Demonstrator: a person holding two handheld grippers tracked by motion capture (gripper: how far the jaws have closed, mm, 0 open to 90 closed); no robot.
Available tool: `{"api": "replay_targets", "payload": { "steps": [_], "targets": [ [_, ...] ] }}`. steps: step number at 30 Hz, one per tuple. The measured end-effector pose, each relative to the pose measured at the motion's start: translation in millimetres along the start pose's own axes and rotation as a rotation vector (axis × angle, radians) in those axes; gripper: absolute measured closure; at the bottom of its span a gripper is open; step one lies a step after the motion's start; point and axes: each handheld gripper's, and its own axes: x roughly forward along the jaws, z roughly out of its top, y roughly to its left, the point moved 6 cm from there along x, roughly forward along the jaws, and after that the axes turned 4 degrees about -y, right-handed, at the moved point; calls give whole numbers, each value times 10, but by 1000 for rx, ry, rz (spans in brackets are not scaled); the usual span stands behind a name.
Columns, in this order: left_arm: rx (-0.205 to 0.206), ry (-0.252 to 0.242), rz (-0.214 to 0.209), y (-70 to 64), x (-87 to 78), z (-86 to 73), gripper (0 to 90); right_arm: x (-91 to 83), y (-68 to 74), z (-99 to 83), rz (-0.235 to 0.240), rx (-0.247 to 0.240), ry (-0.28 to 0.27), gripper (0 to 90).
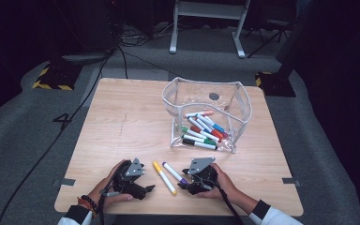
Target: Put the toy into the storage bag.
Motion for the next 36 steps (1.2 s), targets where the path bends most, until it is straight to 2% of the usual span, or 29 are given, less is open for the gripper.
{"api": "replay_targets", "payload": {
  "steps": [4, 8, 11, 15, 20, 24, 36],
  "targets": [
    [0, 0, 0, 0, 0, 0, 121, -31, -65, -13, -28, -3, -6, 608],
    [3, 1, 0, 1, -2, -1, 121, -74, -159, -56, -33, 19, -14, 726],
    [3, 1, 0, 1, -3, -2, 122, -119, -262, -97, -47, 50, -18, 736],
    [3, 1, 0, 1, -3, -2, 122, -182, -359, -148, -61, 45, -12, 739],
    [3, 1, 0, 1, -3, -2, 122, -264, -403, -189, -54, 17, 3, 740],
    [3, 1, 0, 1, -3, -2, 122, -344, -408, -156, -57, -8, -6, 741],
    [1, -1, 0, 0, -4, -4, 122, -632, -462, -22, -87, -56, -67, 741]
  ]
}}
